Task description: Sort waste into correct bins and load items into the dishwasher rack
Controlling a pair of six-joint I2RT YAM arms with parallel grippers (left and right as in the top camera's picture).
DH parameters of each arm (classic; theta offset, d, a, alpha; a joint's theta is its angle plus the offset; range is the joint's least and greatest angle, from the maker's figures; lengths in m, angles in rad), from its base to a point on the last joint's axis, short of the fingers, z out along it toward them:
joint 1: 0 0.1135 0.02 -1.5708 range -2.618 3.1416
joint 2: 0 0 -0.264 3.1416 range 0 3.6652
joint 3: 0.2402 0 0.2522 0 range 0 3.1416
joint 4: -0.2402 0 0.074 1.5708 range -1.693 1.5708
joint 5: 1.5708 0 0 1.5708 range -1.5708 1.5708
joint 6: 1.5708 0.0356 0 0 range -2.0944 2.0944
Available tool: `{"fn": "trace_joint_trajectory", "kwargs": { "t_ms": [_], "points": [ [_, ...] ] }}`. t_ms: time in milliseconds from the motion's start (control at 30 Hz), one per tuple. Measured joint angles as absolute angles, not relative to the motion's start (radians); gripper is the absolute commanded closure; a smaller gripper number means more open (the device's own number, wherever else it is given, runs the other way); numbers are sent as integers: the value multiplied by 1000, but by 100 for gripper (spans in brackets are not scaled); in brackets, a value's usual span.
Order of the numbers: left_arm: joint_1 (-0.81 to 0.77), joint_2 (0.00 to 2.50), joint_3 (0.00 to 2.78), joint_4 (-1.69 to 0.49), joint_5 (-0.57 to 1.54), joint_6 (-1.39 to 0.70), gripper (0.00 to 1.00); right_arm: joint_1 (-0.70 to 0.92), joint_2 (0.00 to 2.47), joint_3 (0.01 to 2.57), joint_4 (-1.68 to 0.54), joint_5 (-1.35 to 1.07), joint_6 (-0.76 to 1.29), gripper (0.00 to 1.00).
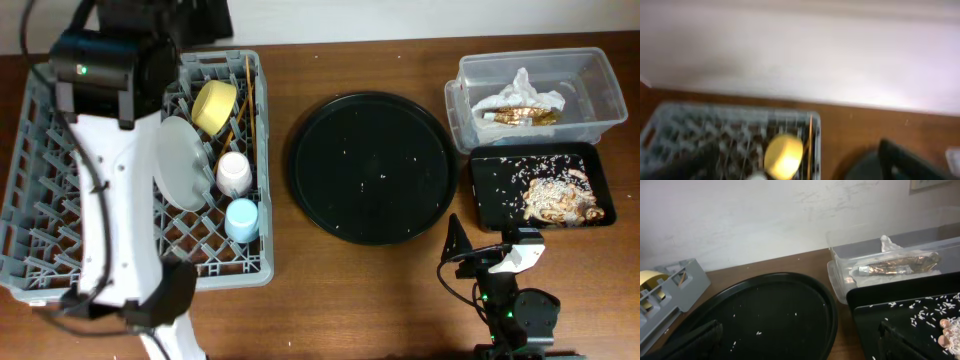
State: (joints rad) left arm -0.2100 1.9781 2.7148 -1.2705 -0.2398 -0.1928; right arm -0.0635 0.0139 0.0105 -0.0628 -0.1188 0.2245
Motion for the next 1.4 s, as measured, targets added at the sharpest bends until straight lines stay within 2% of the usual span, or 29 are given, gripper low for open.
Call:
{"fn": "trace_joint_trajectory", "kwargs": {
  "t_ms": [67, 100, 300, 333, 367, 500, 633, 833, 933, 1000, 1400],
  "points": [
    [-210, 1854, 2507, -1075, -234, -146, 1, -64, 13, 10, -63, -119, 224, 2],
    [-210, 1752, 2311, -902, -225, -119, 1, -64, 12, 10, -63, -119, 224, 2],
    [-162, 1347, 1505, -516, -160, -43, 1, -64, 12, 10, -63, -118, 225, 2],
    [-151, 1307, 1423, -514, -143, -31, 1, -64, 12, 10, -62, -119, 224, 2],
    [-138, 1243, 1286, -366, -109, -5, 1, -64, 12, 10, -62, -119, 224, 2],
    [-93, 873, 750, -64, 19, 115, 1, -64, 11, 10, -62, -119, 224, 2],
    [-36, 533, 354, 70, 61, 168, 1, -64, 10, 10, -62, -118, 224, 2],
    [10, 169, 86, 79, 76, 220, 1, -64, 10, 10, -63, -119, 224, 2],
    [33, 89, 36, 53, 76, 225, 1, -64, 10, 10, -62, -118, 224, 2],
    [57, 33, 18, -57, 76, 241, 1, -64, 10, 10, -63, -119, 224, 2],
    [62, 15, 14, -72, 75, 255, 1, -64, 10, 10, -63, -118, 224, 2]
  ]
}}
